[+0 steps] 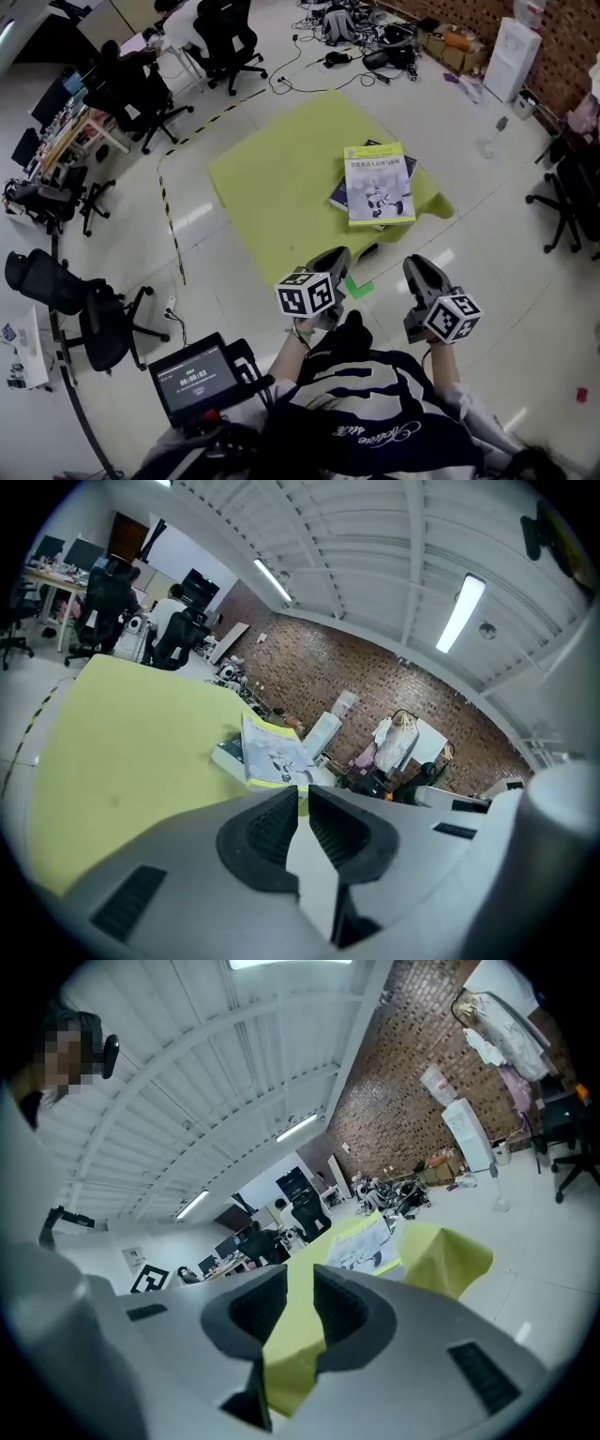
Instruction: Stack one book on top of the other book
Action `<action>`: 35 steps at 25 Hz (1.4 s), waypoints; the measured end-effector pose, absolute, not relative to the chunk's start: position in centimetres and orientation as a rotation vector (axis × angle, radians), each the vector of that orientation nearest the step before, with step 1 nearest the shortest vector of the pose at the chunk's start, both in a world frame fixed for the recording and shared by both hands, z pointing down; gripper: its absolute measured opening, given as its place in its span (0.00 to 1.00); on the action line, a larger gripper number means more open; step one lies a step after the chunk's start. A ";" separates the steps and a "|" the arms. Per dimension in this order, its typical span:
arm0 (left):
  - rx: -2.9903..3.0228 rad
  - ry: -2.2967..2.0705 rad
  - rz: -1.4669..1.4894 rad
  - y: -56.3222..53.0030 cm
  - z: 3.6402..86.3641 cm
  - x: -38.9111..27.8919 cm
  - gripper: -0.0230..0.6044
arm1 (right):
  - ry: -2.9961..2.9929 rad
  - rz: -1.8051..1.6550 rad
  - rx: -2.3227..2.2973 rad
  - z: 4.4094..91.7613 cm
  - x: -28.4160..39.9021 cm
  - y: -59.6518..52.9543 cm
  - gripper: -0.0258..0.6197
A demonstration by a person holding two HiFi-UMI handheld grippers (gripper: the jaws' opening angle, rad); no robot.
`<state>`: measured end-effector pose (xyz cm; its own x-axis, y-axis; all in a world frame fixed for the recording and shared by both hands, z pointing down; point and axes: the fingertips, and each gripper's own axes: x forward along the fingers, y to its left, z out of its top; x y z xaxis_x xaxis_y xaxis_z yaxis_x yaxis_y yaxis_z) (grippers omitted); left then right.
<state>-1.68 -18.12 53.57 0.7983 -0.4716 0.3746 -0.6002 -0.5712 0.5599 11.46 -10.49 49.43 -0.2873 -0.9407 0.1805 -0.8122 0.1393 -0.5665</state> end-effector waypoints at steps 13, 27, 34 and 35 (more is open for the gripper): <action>2.017 -0.731 0.294 -26.3 60.4 1.5 0.33 | 2.201 -1.086 -1.725 52.5 17.2 -19.2 0.31; 1.794 -0.876 0.190 -32.1 63.8 3.7 0.33 | 2.320 -1.512 -1.482 61.6 22.1 -29.1 0.37; 1.756 -0.877 0.115 -32.5 64.1 4.8 0.33 | 2.312 -1.666 -1.251 64.0 20.6 -30.2 0.29; 1.768 -0.873 0.125 -32.5 64.0 5.0 0.33 | 2.320 -1.656 -1.250 63.9 20.6 -30.1 0.28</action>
<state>5.03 -32.49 64.02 0.7221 -0.4930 0.4853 -0.6096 -0.1219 0.7832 20.60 -30.14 63.90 -0.6772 -0.6140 0.4054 -0.5830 0.1116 -0.8048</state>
